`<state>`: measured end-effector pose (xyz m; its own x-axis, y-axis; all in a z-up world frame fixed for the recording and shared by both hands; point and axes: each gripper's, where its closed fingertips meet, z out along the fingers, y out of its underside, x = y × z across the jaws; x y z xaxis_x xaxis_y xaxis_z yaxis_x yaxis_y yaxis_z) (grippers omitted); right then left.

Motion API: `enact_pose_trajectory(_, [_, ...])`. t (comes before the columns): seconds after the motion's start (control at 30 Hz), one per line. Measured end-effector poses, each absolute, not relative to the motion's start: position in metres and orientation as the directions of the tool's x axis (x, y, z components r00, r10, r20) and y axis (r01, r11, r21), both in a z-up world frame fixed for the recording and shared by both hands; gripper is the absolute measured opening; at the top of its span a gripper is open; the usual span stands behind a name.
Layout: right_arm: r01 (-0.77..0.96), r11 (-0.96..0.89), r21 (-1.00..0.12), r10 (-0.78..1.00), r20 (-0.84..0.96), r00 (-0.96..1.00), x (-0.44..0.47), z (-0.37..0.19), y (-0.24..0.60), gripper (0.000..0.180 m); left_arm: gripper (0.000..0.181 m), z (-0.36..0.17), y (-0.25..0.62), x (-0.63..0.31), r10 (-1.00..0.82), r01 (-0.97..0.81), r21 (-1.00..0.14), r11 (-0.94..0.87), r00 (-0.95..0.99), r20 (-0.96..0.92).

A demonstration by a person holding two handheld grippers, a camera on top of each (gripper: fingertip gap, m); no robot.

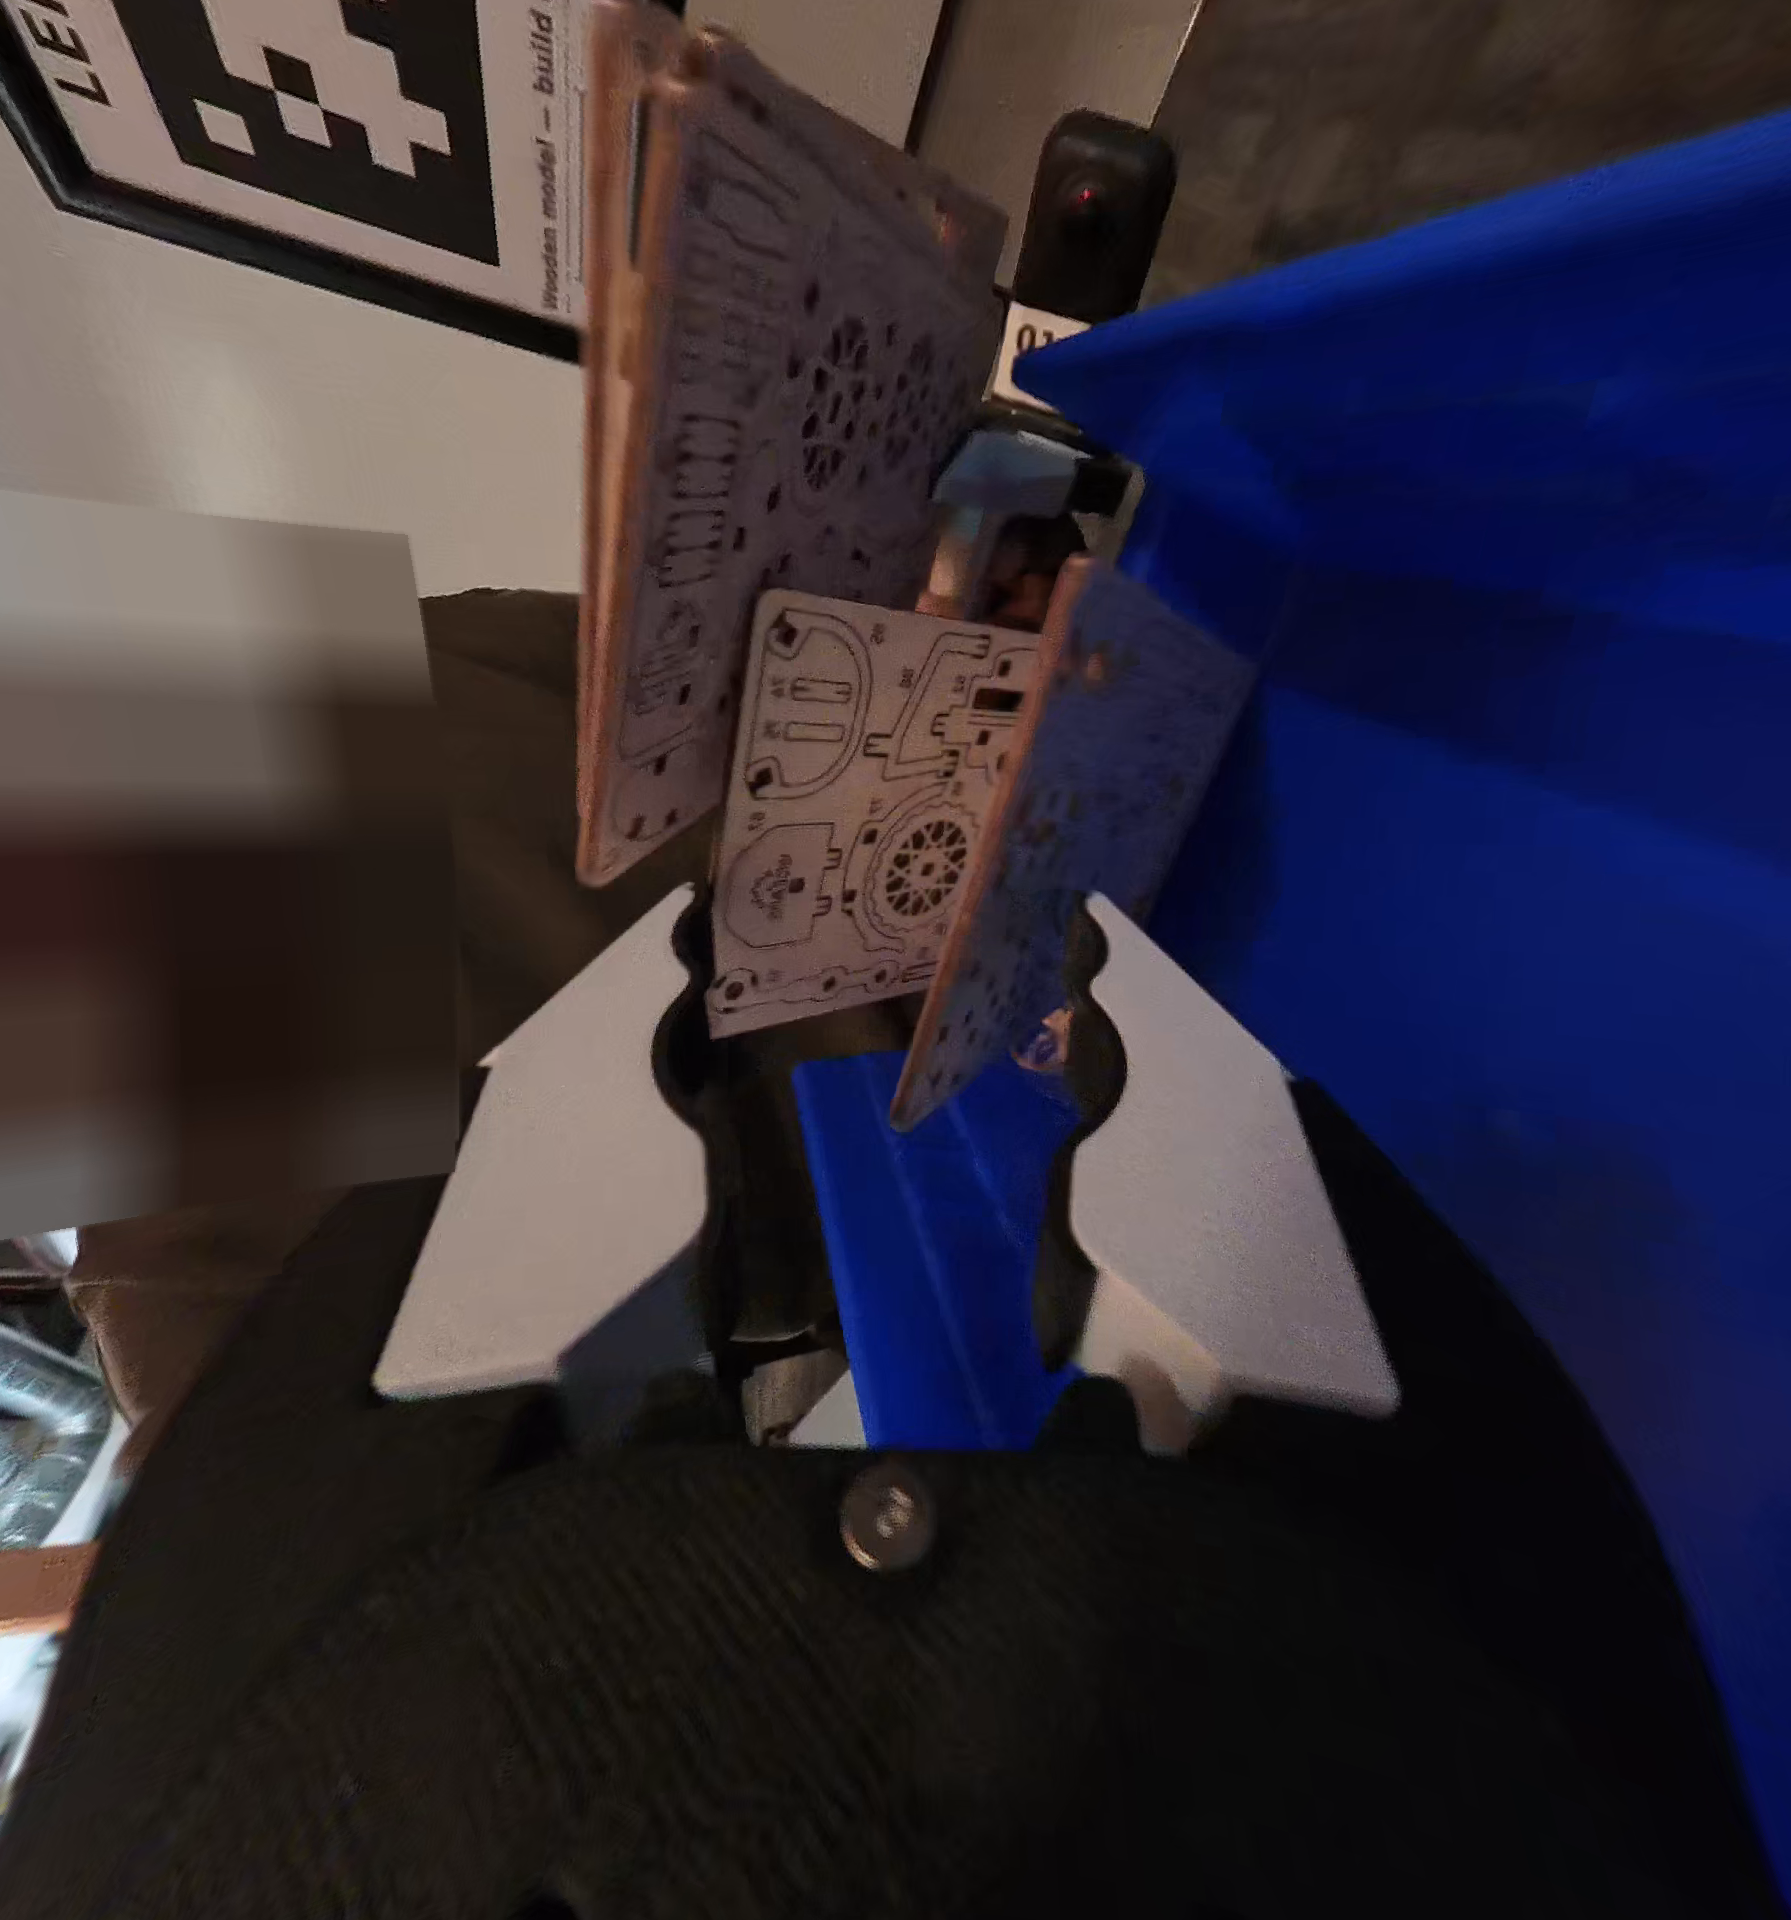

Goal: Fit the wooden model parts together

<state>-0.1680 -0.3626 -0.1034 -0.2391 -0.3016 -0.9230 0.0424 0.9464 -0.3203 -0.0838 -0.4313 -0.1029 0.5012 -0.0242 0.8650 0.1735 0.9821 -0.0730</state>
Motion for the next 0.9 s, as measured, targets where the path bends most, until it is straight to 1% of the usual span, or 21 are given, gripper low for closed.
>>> enact_pose_trajectory(0.07, [0.036,0.952,-0.305,-0.288,-0.926,-0.243,-0.162,-0.106,-0.364,0.080,0.006,-0.101,-0.432,-0.083,-0.034,0.177,-0.066,0.982,0.513,0.857])
enact_pose_trajectory(0.1, [0.035,0.951,-0.306,-0.288,-0.924,-0.250,-0.160,-0.107,-0.365,0.082,0.006,-0.101,-0.432,-0.082,-0.038,0.176,-0.062,0.982,0.514,0.857])
enact_pose_trajectory(0.17, [0.039,0.948,-0.315,-0.294,-0.917,-0.268,-0.161,-0.107,-0.366,0.082,0.006,-0.101,-0.432,-0.082,-0.042,0.177,-0.058,0.982,0.515,0.856])
enact_pose_trajectory(0.3, [0.039,0.939,-0.342,-0.316,-0.902,-0.294,-0.162,-0.104,-0.362,0.076,0.006,-0.103,-0.431,-0.083,-0.039,0.180,-0.061,0.982,0.504,0.863])
enact_pose_trajectory(0.4, [0.018,0.934,-0.357,-0.332,-0.885,-0.327,-0.163,-0.107,-0.355,0.076,0.007,-0.103,-0.431,-0.084,-0.038,0.179,-0.061,0.982,0.501,0.865])
enact_pose_trajectory(0.43, [0.020,0.935,-0.354,-0.327,-0.882,-0.339,-0.164,-0.109,-0.354,0.080,0.007,-0.103,-0.432,-0.083,-0.041,0.177,-0.057,0.983,0.504,0.863])
enact_pose_trajectory(0.5, [0.026,0.935,-0.354,-0.323,-0.878,-0.354,-0.165,-0.111,-0.352,0.077,0.007,-0.103,-0.432,-0.083,-0.045,0.176,-0.052,0.983,0.506,0.862])
enact_pose_trajectory(0.6, [0.046,0.931,-0.362,-0.311,-0.854,-0.417,-0.170,-0.117,-0.358,0.058,0.007,-0.103,-0.432,-0.083,-0.044,0.175,-0.052,0.983,0.505,0.862])
enact_pose_trajectory(0.63, [0.047,0.929,-0.368,-0.307,-0.835,-0.456,-0.172,-0.122,-0.361,0.048,0.007,-0.103,-0.432,-0.083,-0.044,0.174,-0.052,0.983,0.504,0.862])
enact_pose_trajectory(0.7, [0.050,0.927,-0.371,-0.288,-0.791,-0.540,-0.179,-0.132,-0.367,0.017,0.006,-0.103,-0.433,-0.083,-0.041,0.171,-0.053,0.984,0.505,0.862])
enact_pose_trajectory(0.73, [0.063,0.926,-0.372,-0.271,-0.772,-0.576,-0.183,-0.135,-0.370,0.009,0.007,-0.102,-0.433,-0.083,-0.041,0.169,-0.053,0.984,0.507,0.861])
enact_pose_trajectory(0.8, [0.104,0.920,-0.377,-0.232,-0.740,-0.631,-0.192,-0.138,-0.377,0.005,0.007,-0.102,-0.434,-0.082,-0.041,0.165,-0.051,0.985,0.511,0.858])
enact_pose_trajectory(0.9, [0.164,0.898,-0.409,-0.208,-0.723,-0.659,-0.208,-0.128,-0.381,0.005,0.007,-0.102,-0.435,-0.083,-0.042,0.164,-0.050,0.985,0.513,0.858])
